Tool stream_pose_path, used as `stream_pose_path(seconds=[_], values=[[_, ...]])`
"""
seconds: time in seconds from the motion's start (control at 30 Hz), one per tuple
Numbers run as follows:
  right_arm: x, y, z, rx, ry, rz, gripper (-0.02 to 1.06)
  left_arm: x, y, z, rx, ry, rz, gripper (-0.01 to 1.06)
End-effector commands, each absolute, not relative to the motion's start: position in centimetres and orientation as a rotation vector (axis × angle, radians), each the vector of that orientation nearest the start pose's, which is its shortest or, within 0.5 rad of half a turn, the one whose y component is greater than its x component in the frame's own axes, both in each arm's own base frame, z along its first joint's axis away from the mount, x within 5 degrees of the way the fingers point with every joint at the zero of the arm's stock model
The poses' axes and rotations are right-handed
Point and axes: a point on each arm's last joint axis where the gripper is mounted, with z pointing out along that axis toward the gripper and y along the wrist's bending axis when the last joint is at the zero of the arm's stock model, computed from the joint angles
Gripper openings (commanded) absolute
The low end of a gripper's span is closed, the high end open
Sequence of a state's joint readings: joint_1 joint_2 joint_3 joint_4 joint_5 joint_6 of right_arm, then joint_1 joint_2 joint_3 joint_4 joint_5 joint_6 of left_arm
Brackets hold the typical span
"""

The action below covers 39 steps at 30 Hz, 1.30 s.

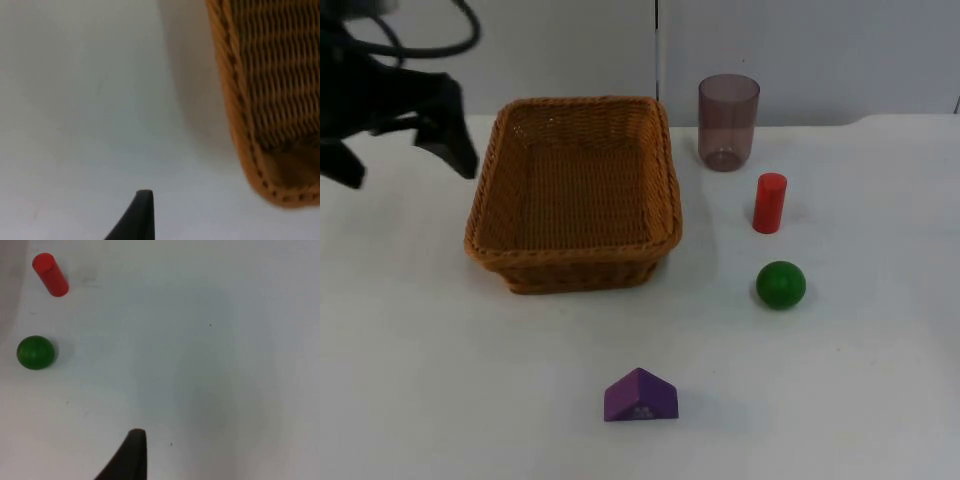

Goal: Pick up the basket with the left hand and place the triangular block into the basket with the right hand.

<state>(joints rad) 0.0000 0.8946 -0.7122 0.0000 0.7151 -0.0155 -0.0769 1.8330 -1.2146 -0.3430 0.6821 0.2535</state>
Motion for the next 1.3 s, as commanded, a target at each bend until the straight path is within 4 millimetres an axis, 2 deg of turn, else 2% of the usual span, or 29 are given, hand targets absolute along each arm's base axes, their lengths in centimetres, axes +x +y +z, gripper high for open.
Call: stream_pose_path(seconds=[0.0, 0.17, 0.2, 0.33, 0.5, 0.73, 0.8, 0.87, 0.9, 1.0, 1.03, 1.07, 1.2, 1.27], values=[[16.9, -0.1, 30.1, -0.018, 2.368, -0.012, 1.05, 38.8, -5.9, 18.5, 0.16, 2.725, -0.325, 1.05], [16.9, -0.1, 30.1, -0.018, 2.368, -0.012, 1.05, 43.0, -6.7, 15.5, 0.122, 2.708, -0.344, 1.05], [16.9, -0.1, 30.1, -0.018, 2.368, -0.012, 1.05, 43.0, -6.7, 15.5, 0.122, 2.708, -0.344, 1.05], [16.9, -0.1, 30.1, -0.018, 2.368, -0.012, 1.05, 45.8, -7.1, 13.4, 0.106, 2.699, -0.36, 1.05], [16.9, -0.1, 30.1, -0.024, 2.368, -0.023, 1.05, 47.6, -7.8, 11.4, 0.106, 2.697, -0.377, 1.05], [16.9, -0.2, 30.1, -0.031, 2.368, -0.038, 1.05, 48.2, -7.9, 9.6, 0.098, 2.711, -0.374, 1.05], [16.9, -0.2, 30.1, -0.031, 2.368, -0.038, 1.05, 48.1, -7.9, 8.8, 0.092, 2.73, -0.38, 1.02], [16.9, -0.2, 30.2, -0.031, 2.366, -0.038, 1.05, 48.0, -8.1, 8.2, 0.082, 2.748, -0.396, 0.9], [16.9, -0.2, 30.2, -0.031, 2.366, -0.038, 1.05, 48.0, -8.1, 8.2, 0.082, 2.748, -0.396, 0.9], [16.9, -0.2, 30.2, -0.031, 2.366, -0.038, 1.05, 47.9, -8.1, 7.6, 0.08, 2.768, -0.402, 0.61], [16.9, -0.2, 30.2, -0.031, 2.366, -0.038, 1.05, 47.8, -8.1, 7.6, 0.081, 2.772, -0.404, 0.48], [16.9, -0.2, 30.2, -0.031, 2.366, -0.038, 1.05, 47.8, -8.1, 7.6, 0.081, 2.772, -0.404, 0.48], [16.9, -0.2, 30.2, -0.031, 2.366, -0.038, 1.05, 47.9, -7.8, 8.3, 0.036, 2.768, -0.414, -0.01], [16.9, -0.2, 30.2, -0.031, 2.366, -0.038, 1.05, 47.9, -7.6, 8.7, 0.019, 2.763, -0.416, 0.0]])
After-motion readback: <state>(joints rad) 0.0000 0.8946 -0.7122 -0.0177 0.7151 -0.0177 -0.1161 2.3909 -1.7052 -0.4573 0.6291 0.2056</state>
